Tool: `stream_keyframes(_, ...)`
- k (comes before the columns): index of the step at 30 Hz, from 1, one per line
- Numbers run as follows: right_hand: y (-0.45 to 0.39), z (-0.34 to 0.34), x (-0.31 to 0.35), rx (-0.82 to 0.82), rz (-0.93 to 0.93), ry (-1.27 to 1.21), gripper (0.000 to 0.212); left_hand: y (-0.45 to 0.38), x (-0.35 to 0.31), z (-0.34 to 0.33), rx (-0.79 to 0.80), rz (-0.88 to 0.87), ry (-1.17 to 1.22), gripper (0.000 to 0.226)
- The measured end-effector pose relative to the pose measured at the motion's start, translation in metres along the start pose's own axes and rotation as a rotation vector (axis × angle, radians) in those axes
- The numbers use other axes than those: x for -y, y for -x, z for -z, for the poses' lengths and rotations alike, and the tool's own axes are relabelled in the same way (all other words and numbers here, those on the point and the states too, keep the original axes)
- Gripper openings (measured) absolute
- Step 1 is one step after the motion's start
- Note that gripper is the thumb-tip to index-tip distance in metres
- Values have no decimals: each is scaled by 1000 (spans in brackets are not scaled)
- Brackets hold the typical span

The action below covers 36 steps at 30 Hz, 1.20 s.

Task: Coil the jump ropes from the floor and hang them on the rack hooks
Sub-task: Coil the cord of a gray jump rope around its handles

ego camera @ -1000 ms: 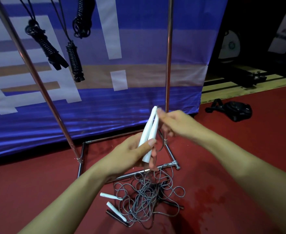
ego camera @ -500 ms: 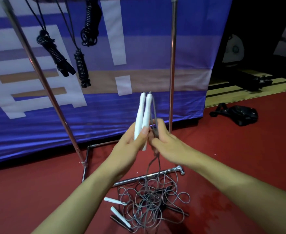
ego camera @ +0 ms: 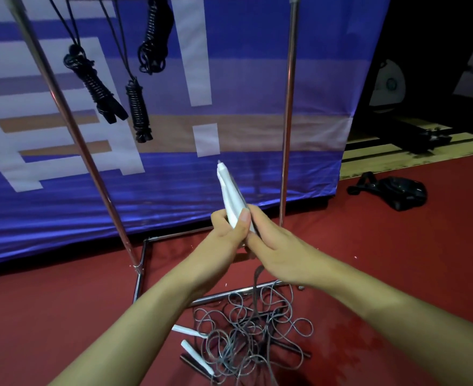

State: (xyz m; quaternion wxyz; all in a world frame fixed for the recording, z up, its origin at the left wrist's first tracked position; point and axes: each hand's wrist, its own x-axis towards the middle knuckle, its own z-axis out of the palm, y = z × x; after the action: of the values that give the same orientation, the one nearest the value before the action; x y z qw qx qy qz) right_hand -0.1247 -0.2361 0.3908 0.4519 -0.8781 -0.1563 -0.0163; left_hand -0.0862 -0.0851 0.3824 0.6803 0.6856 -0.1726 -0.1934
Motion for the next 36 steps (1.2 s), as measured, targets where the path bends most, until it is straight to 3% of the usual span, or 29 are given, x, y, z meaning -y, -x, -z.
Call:
stream_keyframes(3, 0, 3, 2, 43, -3, 9, 21, 0, -4, 6, 110, 88, 262, 69)
stream_keyframes(6, -2, 1, 3, 60, -5, 33, 26, 3, -8, 3, 84, 10, 304, 51)
stream_keyframes(10, -8, -2, -3, 83, -63, -52, 27, 1, -4, 0, 2, -138, 188, 39)
stream_keyframes(15, -8, -10, -4, 172, -137, -411, 29, 0, 2, 7, 4, -165, 23, 41)
stream_keyframes(18, -8, -7, -1, 232, -181, -487, 22, -3, 3, 11, -96, -186, -44, 43)
stream_keyframes(20, -6, -6, 0, 285, -265, -432, 20, -9, 1, 13, -197, -194, 29, 41)
stream_keyframes(23, 2, -11, -3, 393, -359, -181, 22, -21, -4, 21, -310, -177, 333, 31)
stream_keyframes(26, 9, -17, -5, 468, -212, 259, 32, -24, -5, 35, -326, -174, 430, 24)
stream_keyframes(29, 12, -16, 6, 543, -82, 496, 34, -23, -1, 40, -311, -146, 415, 21)
stream_keyframes(32, 14, -16, 14, 592, -78, 592, 34, -22, 3, 40, -314, -178, 290, 20)
stream_keyframes(36, 18, -9, 15, 498, -76, 642, 23, -24, 12, 45, -367, -212, -8, 21)
